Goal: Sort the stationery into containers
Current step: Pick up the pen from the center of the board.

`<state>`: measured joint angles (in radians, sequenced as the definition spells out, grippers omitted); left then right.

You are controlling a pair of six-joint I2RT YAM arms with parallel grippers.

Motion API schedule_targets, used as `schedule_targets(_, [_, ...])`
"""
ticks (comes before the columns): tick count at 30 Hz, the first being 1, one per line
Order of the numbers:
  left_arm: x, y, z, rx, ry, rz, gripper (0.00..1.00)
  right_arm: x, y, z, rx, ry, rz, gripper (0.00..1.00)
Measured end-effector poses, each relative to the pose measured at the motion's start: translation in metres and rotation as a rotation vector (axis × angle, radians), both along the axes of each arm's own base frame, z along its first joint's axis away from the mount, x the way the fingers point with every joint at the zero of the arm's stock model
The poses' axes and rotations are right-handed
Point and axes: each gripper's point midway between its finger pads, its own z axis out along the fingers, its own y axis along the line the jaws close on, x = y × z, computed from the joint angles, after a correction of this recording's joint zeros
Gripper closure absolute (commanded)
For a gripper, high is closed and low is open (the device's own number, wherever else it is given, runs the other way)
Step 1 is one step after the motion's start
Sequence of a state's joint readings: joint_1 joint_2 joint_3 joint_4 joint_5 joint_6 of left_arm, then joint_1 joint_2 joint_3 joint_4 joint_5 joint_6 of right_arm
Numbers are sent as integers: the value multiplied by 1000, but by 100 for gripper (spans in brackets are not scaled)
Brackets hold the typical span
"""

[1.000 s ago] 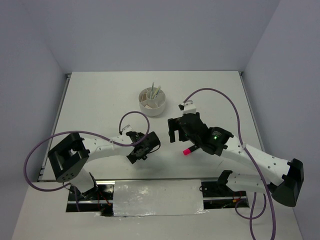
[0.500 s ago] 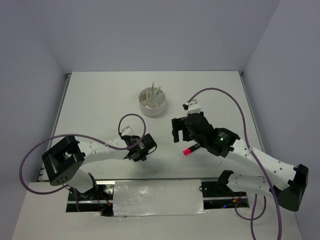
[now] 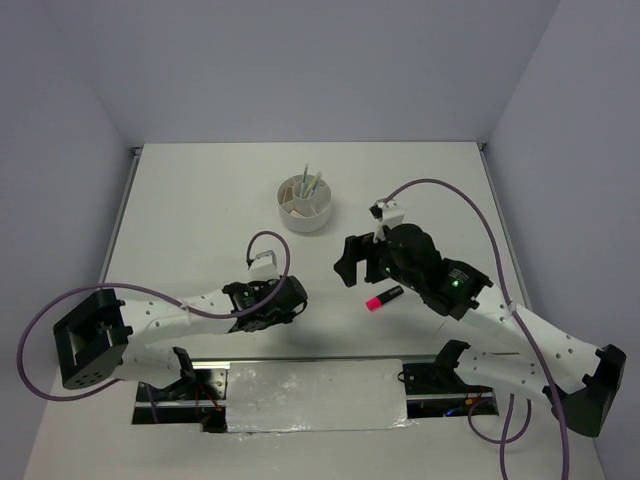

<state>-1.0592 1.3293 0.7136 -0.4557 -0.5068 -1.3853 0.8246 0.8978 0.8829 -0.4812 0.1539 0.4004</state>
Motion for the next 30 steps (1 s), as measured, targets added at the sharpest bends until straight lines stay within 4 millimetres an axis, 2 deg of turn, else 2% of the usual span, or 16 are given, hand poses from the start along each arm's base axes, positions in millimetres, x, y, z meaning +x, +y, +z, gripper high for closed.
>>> schedule_targets(5, [3,-19,13,-35,-95,-132,100,-2,23,-23,55,102,25,1])
schedule_targets(10, [-4,-40,31,-119,-221,-278,100,-9,41,-41,153,199,36,1])
schedule_targets(16, [-10,-58,69,-267,-395,-392,100,-11,62,-41,255,266,59,2])
schedule_targets(20, [-11,-63,84,-325,-466,-424,100,-11,72,-48,300,298,69,8])
schedule_targets(22, [-11,-64,87,-338,-486,-437,100,-12,76,-55,301,319,74,15])
schedule_targets(23, [-12,-65,88,-348,-494,-443,100,-12,79,-59,300,332,73,25])
schedule_targets(27, [-14,-70,92,-366,-516,-468,100,-15,89,-69,290,357,92,48])
schedule_targets(29, [-16,-72,95,-380,-523,-479,100,-18,93,-73,282,367,106,79])
schedule_targets(30, [-16,-73,95,-384,-524,-483,100,-19,94,-73,284,370,112,100])
